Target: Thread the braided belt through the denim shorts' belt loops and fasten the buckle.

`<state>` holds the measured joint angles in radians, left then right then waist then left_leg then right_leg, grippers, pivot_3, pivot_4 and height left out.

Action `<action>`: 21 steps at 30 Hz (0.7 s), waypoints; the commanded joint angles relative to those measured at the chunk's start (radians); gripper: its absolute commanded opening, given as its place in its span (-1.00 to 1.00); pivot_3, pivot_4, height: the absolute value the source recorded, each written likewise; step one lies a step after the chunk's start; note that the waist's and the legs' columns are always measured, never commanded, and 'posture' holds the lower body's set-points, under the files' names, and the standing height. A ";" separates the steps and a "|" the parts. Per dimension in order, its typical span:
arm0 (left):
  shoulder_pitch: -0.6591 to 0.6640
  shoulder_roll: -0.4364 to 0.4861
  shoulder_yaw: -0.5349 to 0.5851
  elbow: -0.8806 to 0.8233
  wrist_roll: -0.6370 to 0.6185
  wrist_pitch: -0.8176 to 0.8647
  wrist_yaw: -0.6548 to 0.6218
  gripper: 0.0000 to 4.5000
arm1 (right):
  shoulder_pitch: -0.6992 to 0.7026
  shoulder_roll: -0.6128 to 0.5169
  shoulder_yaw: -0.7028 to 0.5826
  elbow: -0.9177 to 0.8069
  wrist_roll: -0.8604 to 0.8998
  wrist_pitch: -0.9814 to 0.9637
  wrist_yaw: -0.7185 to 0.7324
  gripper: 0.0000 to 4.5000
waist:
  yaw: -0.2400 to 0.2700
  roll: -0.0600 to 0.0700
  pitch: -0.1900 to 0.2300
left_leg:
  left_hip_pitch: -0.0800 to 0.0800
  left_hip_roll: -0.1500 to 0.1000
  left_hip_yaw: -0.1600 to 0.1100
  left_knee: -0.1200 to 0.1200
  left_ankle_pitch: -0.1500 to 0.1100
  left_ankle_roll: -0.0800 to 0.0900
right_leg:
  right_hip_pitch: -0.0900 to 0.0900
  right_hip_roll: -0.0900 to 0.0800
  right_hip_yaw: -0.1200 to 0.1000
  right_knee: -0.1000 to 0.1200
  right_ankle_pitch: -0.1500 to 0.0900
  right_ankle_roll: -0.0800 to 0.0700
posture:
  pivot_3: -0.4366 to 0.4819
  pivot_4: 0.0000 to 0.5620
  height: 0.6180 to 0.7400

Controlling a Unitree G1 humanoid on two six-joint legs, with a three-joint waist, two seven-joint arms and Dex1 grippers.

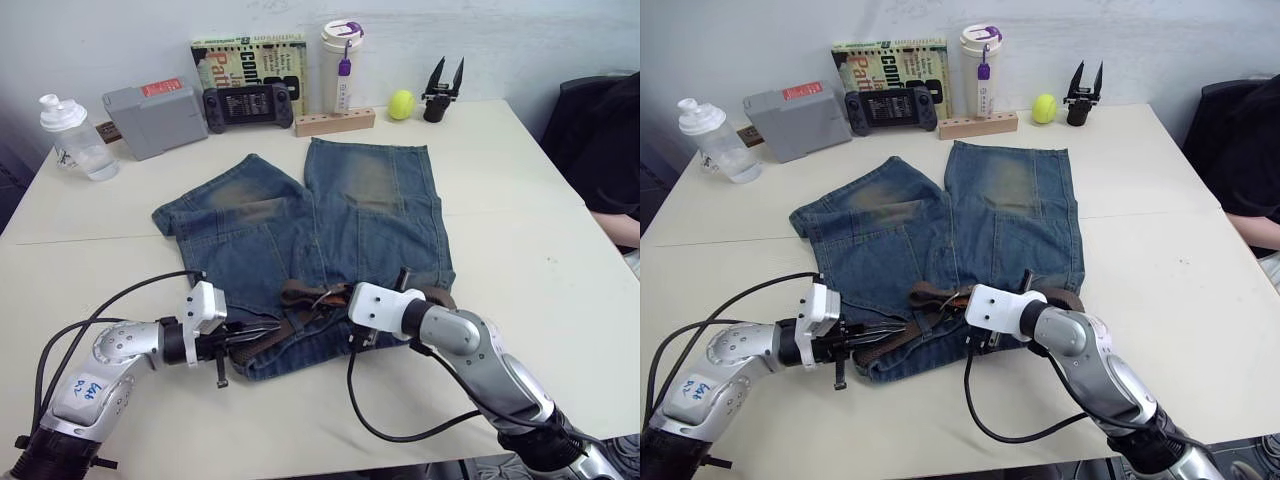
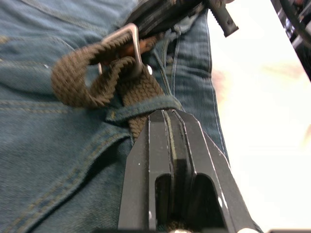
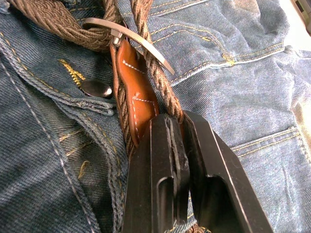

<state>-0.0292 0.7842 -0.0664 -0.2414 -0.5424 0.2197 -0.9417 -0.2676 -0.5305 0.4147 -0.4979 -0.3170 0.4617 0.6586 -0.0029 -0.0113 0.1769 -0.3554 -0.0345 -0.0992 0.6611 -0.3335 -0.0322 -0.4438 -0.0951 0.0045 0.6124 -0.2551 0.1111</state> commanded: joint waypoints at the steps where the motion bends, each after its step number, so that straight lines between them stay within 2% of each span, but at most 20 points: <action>1: 0.025 0.027 -0.056 -0.022 0.112 -0.034 -0.041 -0.99 | 0.023 -0.016 -0.048 -0.057 -0.007 0.003 -0.009 -1.00 | 0.000 0.000 0.000 | 0.000 0.000 0.000 0.000 0.000 0.000 | 0.000 0.000 0.000 0.000 0.000 0.000 | -0.05 -0.47 0.43; 7: 0.043 0.016 -0.099 0.044 0.247 -0.123 -0.026 -0.99 | 0.168 -0.126 -0.155 -0.096 0.022 -0.088 0.010 -1.00 | 0.007 0.000 0.000 | 0.000 0.000 0.000 0.000 0.000 0.000 | 0.000 0.000 0.000 -0.001 0.000 0.000 | -0.05 -0.47 0.43; 10: 0.046 0.004 -0.099 0.051 0.266 -0.142 -0.022 -0.99 | 0.305 -0.237 -0.338 -0.031 0.030 -0.173 -0.009 -1.00 | 0.014 0.001 -0.001 | 0.001 -0.001 0.001 0.000 -0.001 0.001 | 0.002 -0.001 0.000 -0.002 0.000 0.000 | -0.05 -0.47 0.43; 12: 0.049 -0.002 -0.098 0.056 0.278 -0.156 -0.021 -0.99 | 0.349 -0.276 -0.417 0.020 0.036 -0.215 -0.027 -1.00 | 0.017 0.001 -0.001 | 0.003 -0.002 0.001 0.000 -0.002 0.003 | 0.006 -0.001 0.000 -0.004 0.000 0.001 | -0.05 -0.47 0.43; 16: 0.052 -0.005 -0.101 0.073 0.308 -0.183 -0.022 -0.99 | 0.377 -0.305 -0.528 0.125 0.029 -0.273 -0.088 -1.00 | 0.017 0.002 -0.001 | 0.006 0.000 0.001 0.000 -0.004 0.005 | 0.017 0.000 -0.001 -0.009 -0.001 -0.001 | -0.05 -0.47 0.43; 21: 0.051 -0.012 -0.099 0.080 0.315 -0.198 -0.027 -0.99 | 0.394 -0.300 -0.549 0.169 0.021 -0.326 -0.123 -1.00 | 0.032 0.002 -0.001 | 0.011 -0.002 0.001 0.000 -0.004 0.006 | 0.018 -0.002 0.000 -0.010 -0.001 -0.001 | -0.05 -0.47 0.43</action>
<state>-0.0080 0.7616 -0.1598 -0.2075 -0.2725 0.0088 -0.9572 0.1092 -0.8106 -0.0425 -0.3893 -0.2666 0.1187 0.5809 0.0290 -0.0090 0.1759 -0.3443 -0.0365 -0.0987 0.6612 -0.3373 -0.0266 -0.4250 -0.0974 0.0048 0.6021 -0.2562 0.1101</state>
